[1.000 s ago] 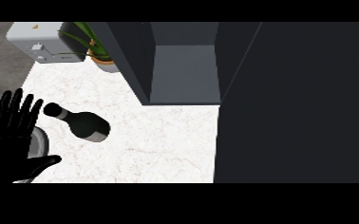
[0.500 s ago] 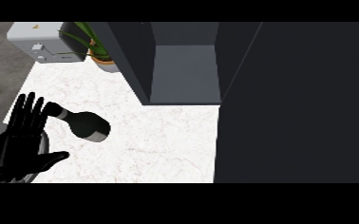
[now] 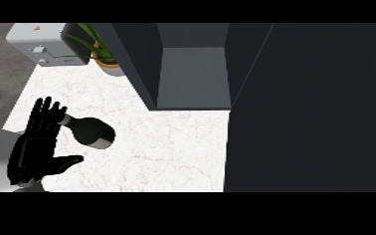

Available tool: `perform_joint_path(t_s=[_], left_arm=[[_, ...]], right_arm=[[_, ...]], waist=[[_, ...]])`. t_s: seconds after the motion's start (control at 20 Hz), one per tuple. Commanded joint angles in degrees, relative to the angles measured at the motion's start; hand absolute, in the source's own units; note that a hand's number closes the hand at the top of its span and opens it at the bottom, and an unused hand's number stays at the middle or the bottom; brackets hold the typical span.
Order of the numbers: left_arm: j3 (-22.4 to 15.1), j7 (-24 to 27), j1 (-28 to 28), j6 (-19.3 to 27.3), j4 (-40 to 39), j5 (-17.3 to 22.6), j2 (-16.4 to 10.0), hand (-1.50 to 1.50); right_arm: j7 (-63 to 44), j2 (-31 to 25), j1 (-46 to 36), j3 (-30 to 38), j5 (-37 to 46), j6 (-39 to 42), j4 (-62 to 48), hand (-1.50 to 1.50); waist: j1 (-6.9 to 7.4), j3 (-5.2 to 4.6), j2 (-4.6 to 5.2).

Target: Pick up the wine, place it into the cabinet and close the cabinet

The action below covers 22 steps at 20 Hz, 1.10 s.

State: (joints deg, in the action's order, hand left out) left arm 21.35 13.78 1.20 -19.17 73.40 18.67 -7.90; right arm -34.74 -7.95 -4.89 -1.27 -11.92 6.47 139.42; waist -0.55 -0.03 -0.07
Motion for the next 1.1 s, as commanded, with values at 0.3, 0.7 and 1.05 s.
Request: perform_joint_path(t_s=[0.3, 0.7, 1.05], left_arm=[[-0.14, 7.23, 2.93, -3.27, -11.47, -1.85, -2.43, -1.50], [-2.13, 8.86, 3.38, -0.24, -12.82, -3.82, -0.44, -1.50], [-1.92, 11.32, 9.45, -1.51, -21.81, -4.13, -2.03, -1.50]], right_arm=[[-3.10, 0.18, 1.05, 1.68, -5.53, 0.46, 6.86, -1.50], [-4.57, 0.19, 3.20, 1.84, -5.61, 0.45, 10.09, -1.50], [-3.75, -0.99, 1.77, 6.11, -9.19, 1.38, 8.83, -1.50]], waist=[[0.16, 0.00, 0.05], [0.20, 0.03, -0.04], [-0.08, 0.04, -0.03]])
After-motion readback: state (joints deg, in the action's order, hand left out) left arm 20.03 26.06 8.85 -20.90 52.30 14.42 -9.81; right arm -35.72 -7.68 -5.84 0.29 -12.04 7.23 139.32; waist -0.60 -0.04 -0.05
